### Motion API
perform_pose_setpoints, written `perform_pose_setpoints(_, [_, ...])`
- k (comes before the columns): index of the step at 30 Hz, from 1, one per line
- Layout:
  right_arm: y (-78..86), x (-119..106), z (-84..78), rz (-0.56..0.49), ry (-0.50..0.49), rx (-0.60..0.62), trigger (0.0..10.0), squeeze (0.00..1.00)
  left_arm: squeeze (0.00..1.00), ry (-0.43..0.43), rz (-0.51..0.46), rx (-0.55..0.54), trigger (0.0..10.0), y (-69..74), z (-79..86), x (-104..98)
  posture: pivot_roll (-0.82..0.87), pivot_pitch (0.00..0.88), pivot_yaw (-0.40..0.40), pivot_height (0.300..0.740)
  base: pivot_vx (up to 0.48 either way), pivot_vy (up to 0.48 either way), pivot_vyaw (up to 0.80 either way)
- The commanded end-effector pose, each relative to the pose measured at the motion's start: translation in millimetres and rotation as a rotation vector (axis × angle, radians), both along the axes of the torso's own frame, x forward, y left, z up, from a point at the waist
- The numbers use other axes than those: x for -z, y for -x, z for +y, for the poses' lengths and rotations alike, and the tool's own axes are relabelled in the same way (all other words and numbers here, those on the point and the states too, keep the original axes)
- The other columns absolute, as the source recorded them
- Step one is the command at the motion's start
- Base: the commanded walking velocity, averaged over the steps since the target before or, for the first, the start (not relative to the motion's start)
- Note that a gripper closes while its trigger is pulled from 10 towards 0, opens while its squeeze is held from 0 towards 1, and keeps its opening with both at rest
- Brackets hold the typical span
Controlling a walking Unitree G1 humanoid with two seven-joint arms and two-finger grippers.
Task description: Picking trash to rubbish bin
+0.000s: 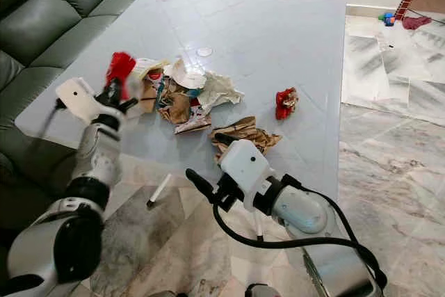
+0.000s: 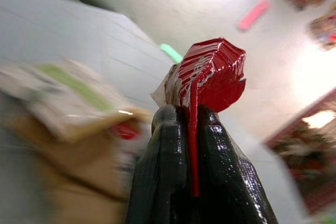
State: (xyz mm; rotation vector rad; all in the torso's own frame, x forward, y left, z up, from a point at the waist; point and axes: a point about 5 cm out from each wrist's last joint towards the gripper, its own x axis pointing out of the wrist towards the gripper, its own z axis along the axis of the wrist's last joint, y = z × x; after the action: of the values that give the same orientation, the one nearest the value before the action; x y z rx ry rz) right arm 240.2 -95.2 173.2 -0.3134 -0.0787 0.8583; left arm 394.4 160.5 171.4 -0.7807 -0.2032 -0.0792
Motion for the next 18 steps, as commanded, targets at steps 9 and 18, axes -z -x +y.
perform_pose_setpoints(9, [-1.1, -1, 0.7, -0.023, -0.009, 0.022, 10.0, 0.00, 0.00, 0.452, -0.112, 0.277, 0.0, 1.4, -19.7, -10, -0.16, 0.129, 0.073, 0.740, 0.000, 0.000, 0.00])
perform_pose_setpoints(18, [-15.3, -3, -5.8, 0.005, -0.111, 0.115, 10.0, 0.00, 0.00, 0.649, -0.173, 0.463, 0.0, 8.3, -35.0, -18, -0.15, 0.127, 0.083, 0.740, 0.000, 0.000, 0.00])
